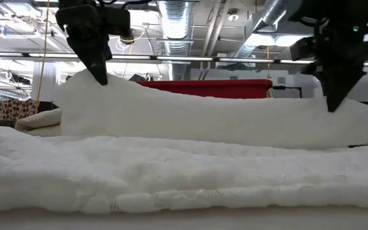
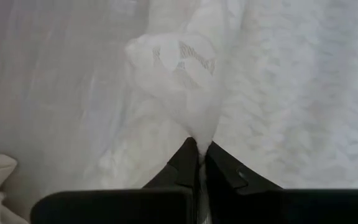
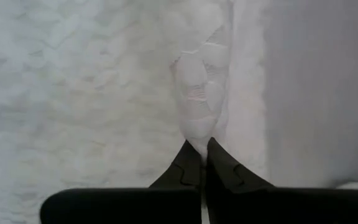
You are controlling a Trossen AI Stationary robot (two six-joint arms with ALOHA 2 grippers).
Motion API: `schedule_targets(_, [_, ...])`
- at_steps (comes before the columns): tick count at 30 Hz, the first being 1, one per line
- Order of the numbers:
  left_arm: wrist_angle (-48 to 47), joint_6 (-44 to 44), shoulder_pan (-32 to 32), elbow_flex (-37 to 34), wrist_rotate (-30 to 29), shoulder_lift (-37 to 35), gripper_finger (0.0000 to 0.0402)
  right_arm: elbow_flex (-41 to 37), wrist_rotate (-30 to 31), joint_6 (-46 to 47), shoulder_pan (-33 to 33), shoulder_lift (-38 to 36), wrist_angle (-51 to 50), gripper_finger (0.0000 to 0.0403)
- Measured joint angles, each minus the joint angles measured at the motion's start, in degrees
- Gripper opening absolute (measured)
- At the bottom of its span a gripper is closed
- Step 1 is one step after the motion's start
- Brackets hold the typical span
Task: Fold Laundry from Bin
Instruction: Fold the white shirt
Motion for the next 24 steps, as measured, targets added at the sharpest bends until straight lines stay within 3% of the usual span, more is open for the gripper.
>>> schedule_targets(6, [0.54,-1.14,-1.69,-1.53,-1.72,0.05,0.0000,-2.48,0.36,1.20,3.30,0.25,3.31,0.0024])
schedule_targets(18, [6.40,-5.81,-3.43,-7.32,0.62,0.07,0.0000,-2.48,0.19,1.21,3.97,0.52,3.84,0.0032])
schedule_targets(24, [5.99,-5.02,-4.78,-7.34,-2.24,0.07,0.0000,-2.48,0.05,1.05,3.89,0.52,5.12,0.0032])
